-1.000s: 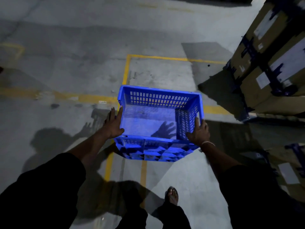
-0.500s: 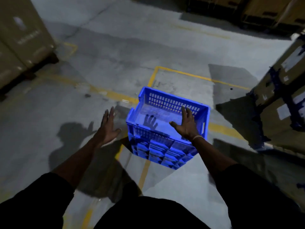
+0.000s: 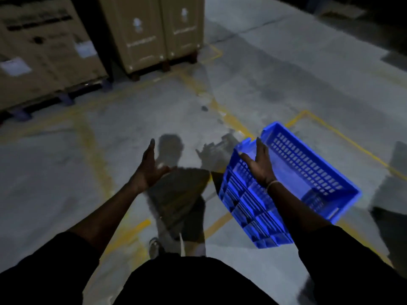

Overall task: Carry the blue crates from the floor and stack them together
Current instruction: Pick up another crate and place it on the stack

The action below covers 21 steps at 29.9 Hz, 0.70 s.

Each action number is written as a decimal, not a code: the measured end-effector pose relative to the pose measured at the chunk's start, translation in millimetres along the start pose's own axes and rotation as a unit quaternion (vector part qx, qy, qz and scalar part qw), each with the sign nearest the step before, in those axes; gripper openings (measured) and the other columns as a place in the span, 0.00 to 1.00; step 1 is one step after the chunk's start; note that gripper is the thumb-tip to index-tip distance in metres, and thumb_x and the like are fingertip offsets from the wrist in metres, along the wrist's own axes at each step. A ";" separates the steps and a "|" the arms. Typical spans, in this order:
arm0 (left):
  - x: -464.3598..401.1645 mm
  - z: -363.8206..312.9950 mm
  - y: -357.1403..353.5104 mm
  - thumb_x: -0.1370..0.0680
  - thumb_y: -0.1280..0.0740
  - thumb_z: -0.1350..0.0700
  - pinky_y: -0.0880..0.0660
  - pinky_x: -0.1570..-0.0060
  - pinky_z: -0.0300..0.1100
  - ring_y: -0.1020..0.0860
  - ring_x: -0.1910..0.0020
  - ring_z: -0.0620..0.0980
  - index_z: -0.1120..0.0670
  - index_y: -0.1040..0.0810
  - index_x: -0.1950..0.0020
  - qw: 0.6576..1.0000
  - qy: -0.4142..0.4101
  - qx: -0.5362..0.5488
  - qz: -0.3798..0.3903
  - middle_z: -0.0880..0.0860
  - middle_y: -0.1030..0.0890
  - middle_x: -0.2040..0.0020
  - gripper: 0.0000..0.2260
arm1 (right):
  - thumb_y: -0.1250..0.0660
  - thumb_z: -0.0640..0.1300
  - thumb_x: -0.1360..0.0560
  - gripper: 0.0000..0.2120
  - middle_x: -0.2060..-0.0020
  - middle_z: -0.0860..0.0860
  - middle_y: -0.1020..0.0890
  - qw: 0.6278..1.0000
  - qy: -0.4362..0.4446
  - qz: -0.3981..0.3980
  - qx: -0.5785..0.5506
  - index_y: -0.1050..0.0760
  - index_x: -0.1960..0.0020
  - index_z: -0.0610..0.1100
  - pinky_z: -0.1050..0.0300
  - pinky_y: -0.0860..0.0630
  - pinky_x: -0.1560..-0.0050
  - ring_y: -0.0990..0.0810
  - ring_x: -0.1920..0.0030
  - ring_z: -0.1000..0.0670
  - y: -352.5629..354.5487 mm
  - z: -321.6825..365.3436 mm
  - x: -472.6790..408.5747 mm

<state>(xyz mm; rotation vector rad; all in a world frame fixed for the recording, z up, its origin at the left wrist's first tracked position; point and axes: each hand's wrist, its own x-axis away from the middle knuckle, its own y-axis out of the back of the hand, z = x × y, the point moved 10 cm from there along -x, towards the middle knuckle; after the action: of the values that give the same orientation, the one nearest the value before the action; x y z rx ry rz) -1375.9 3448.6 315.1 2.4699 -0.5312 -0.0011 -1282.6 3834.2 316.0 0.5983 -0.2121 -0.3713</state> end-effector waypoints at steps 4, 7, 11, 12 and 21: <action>48.5 40.5 45.1 0.25 0.27 0.41 0.36 0.26 0.61 0.49 0.19 0.50 0.32 0.62 0.22 0.997 0.035 0.051 -0.050 0.34 0.57 0.21 0.47 | 0.30 0.59 0.24 0.43 0.19 0.47 0.46 0.998 0.024 0.055 -0.013 0.49 0.18 0.47 0.46 0.45 0.21 0.46 0.20 0.46 -58.6 48.7 -7.8; 85.6 62.6 74.3 0.21 0.29 0.50 0.35 0.27 0.58 0.48 0.19 0.51 0.36 0.61 0.20 0.990 0.067 0.081 -0.096 0.39 0.58 0.19 0.45 | 0.31 0.58 0.23 0.42 0.19 0.48 0.46 0.995 0.041 0.095 -0.013 0.50 0.18 0.50 0.52 0.45 0.24 0.45 0.20 0.46 -104.8 87.3 -1.9; 150.5 99.1 122.0 0.21 0.30 0.48 0.38 0.25 0.55 0.46 0.19 0.50 0.37 0.61 0.20 0.975 0.105 0.100 -0.167 0.39 0.58 0.18 0.44 | 0.33 0.64 0.24 0.44 0.19 0.48 0.46 0.981 0.100 0.166 0.004 0.52 0.18 0.51 0.46 0.44 0.22 0.45 0.21 0.45 -175.8 147.0 22.2; 165.5 108.0 132.2 0.21 0.29 0.47 0.39 0.24 0.56 0.45 0.20 0.49 0.35 0.61 0.20 0.971 0.111 0.109 -0.182 0.39 0.57 0.18 0.44 | 0.34 0.65 0.24 0.45 0.19 0.47 0.46 0.978 0.110 0.179 0.013 0.52 0.18 0.51 0.44 0.44 0.22 0.45 0.21 0.44 -191.2 159.6 28.4; 372.6 198.8 234.9 0.21 0.32 0.42 0.38 0.24 0.57 0.44 0.20 0.47 0.32 0.58 0.21 0.921 0.153 0.184 -0.307 0.35 0.56 0.19 0.40 | 0.34 0.64 0.23 0.45 0.19 0.51 0.48 0.932 0.215 0.290 0.010 0.54 0.17 0.50 0.46 0.46 0.21 0.46 0.20 0.48 -353.5 289.8 171.4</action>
<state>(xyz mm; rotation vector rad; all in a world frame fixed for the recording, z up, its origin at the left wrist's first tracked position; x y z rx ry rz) -1145.1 3024.2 330.3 2.8208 0.4283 0.2496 -1311.3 3348.7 358.7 0.5930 0.0357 0.3374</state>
